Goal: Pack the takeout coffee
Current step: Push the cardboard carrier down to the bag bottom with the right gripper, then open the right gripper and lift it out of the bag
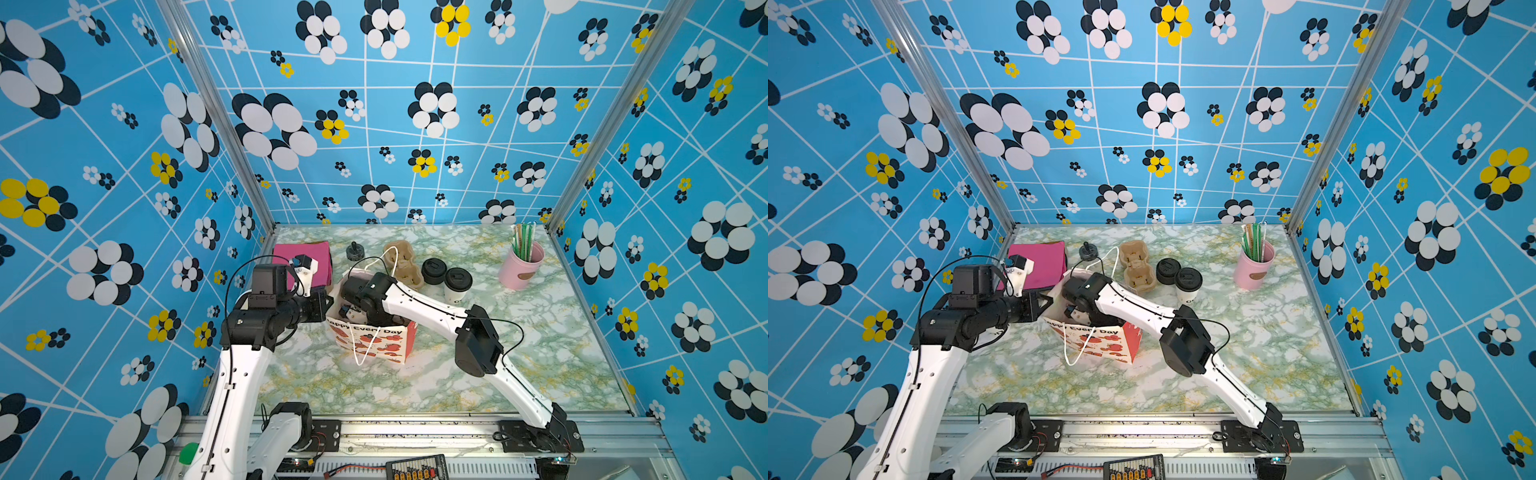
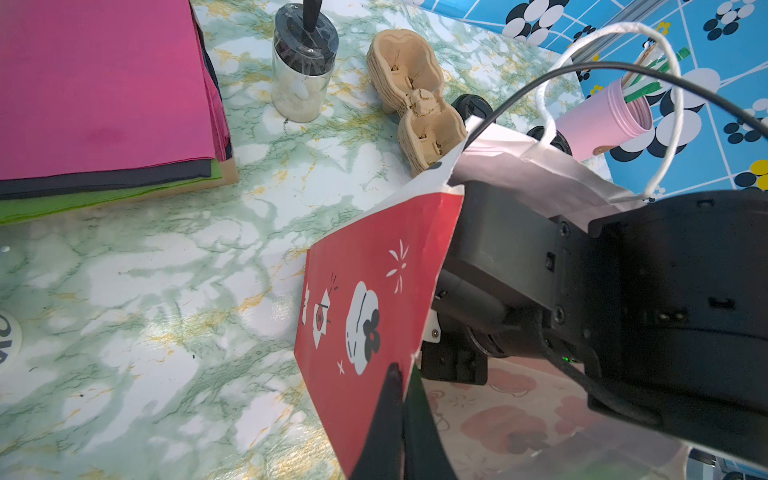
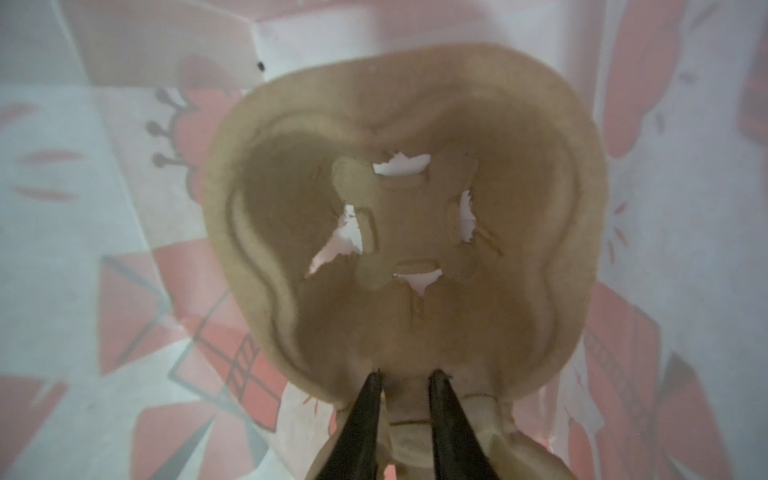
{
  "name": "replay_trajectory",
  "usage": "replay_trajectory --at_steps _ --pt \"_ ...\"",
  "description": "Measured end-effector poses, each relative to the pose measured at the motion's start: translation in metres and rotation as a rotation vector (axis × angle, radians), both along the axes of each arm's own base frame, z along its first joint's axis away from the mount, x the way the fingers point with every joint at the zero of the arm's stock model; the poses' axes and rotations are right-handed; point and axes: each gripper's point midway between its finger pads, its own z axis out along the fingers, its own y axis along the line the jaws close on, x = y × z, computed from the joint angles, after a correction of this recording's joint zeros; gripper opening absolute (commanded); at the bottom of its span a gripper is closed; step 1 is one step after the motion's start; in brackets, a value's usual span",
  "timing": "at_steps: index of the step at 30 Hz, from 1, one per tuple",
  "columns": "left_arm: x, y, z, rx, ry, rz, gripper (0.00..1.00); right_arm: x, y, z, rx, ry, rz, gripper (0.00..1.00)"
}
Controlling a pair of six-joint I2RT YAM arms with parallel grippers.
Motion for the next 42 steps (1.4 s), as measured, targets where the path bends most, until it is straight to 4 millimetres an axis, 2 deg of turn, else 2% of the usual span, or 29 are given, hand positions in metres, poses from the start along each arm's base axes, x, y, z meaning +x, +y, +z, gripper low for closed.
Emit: replay_trajectory --at_steps 9,15,17,19,25,32,39,42 --pt "-0.001 0.001 0.000 0.007 -0.004 0.005 0.00 -0.003 0.001 0.001 -0.006 -0.007 0.007 0.42" --pt "-0.002 0.002 -0.001 0.016 -0.001 0.005 0.00 -0.006 0.000 0.015 -0.005 -0.029 0.017 0.56" --pt "-0.003 0.002 -0.001 0.016 0.002 0.005 0.00 -0.006 0.001 0.028 0.017 -0.044 0.016 0.65" --pt "-0.004 0.002 -0.002 0.017 0.008 0.006 0.00 -0.007 0.004 0.045 0.048 -0.063 0.021 0.69" --pt "-0.005 0.002 -0.002 0.017 0.013 0.006 0.00 -0.007 0.011 0.103 0.170 -0.136 0.026 0.77" --pt "-0.008 0.002 -0.006 0.017 0.034 0.005 0.00 -0.004 0.015 0.154 0.286 -0.203 0.023 0.84" --pt "-0.009 0.002 -0.006 0.016 0.037 0.006 0.00 -0.005 0.006 0.197 0.357 -0.269 0.013 0.89" --pt "-0.009 0.002 -0.006 0.016 0.037 0.006 0.00 -0.007 0.000 0.223 0.412 -0.302 0.000 0.90"
